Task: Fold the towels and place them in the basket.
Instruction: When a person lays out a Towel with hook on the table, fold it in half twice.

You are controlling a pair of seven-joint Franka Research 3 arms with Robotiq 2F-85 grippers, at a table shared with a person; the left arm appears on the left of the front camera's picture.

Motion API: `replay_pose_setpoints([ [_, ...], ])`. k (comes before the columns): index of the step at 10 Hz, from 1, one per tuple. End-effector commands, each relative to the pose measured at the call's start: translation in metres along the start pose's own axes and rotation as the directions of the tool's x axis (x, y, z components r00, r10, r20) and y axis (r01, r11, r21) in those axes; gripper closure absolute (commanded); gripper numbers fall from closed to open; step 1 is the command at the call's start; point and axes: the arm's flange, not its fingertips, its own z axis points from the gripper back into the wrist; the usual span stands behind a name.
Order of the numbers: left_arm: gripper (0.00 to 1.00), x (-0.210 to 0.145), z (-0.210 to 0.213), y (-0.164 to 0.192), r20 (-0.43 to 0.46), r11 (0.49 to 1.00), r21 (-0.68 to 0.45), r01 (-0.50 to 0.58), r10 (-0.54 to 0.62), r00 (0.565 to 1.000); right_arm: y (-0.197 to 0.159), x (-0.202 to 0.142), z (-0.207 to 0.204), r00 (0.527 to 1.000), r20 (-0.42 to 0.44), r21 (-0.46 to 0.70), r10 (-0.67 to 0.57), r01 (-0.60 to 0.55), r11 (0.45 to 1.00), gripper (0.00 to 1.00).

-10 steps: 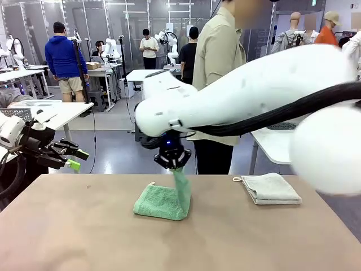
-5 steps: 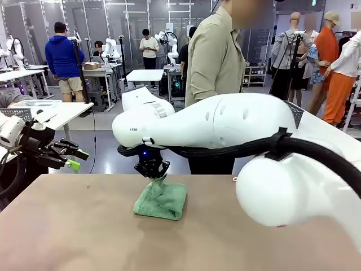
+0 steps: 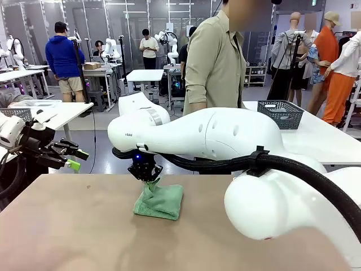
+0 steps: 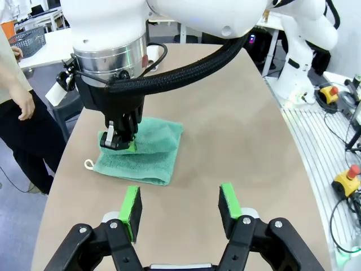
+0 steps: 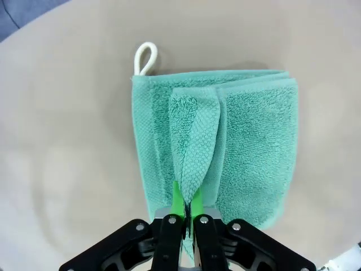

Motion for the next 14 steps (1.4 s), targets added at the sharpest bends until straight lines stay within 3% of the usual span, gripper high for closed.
replay_pose_setpoints([
  [1,0.3,0.001,0.0,-0.004,-0.02,1.0,0.009,0.003,-0.003,1.0,0.021,0.008,0.005,0.998,-0.026,0.034,-0.053,0.053,0.998,0.78],
  [2,0.3,0.001,0.0,-0.004,-0.02,1.0,0.009,0.003,-0.003,1.0,0.019,0.007,0.005,0.999,-0.026,0.044,-0.048,0.049,0.998,0.76],
  [3,0.3,0.001,0.0,-0.004,-0.02,1.0,0.009,0.003,-0.003,1.0,0.017,0.006,0.006,0.998,-0.021,0.064,-0.054,0.055,0.996,0.59],
  [4,0.3,0.001,0.0,-0.004,-0.02,1.0,0.009,0.003,-0.003,1.0,0.014,0.006,0.007,0.998,-0.014,0.079,-0.063,0.064,0.995,0.56],
  [5,0.3,0.001,0.0,-0.004,-0.02,1.0,0.009,0.003,-0.003,1.0,0.011,0.006,0.008,0.997,-0.005,0.098,-0.073,0.073,0.993,0.39],
  [6,0.3,0.001,0.0,-0.004,-0.02,1.0,0.009,0.003,-0.003,1.0,0.008,0.005,0.011,0.996,0.005,0.124,-0.091,0.09,0.988,0.36],
  [7,0.3,0.001,0.0,-0.004,-0.02,1.0,0.009,0.003,-0.003,1.0,0.001,0.001,0.016,0.998,0.01,0.129,-0.059,0.057,0.99,0.21],
  [9,0.3,0.001,0.0,-0.004,-0.02,1.0,0.009,0.003,-0.003,1.0,-0.035,-0.015,0.041,1.0,0.004,0.166,0.007,-0.007,0.986,0.21],
  [14,0.3,0.001,0.0,-0.004,-0.02,1.0,0.009,0.003,-0.003,1.0,-0.189,-0.052,0.063,0.981,0.055,0.262,0.184,-0.192,0.946,0.21],
])
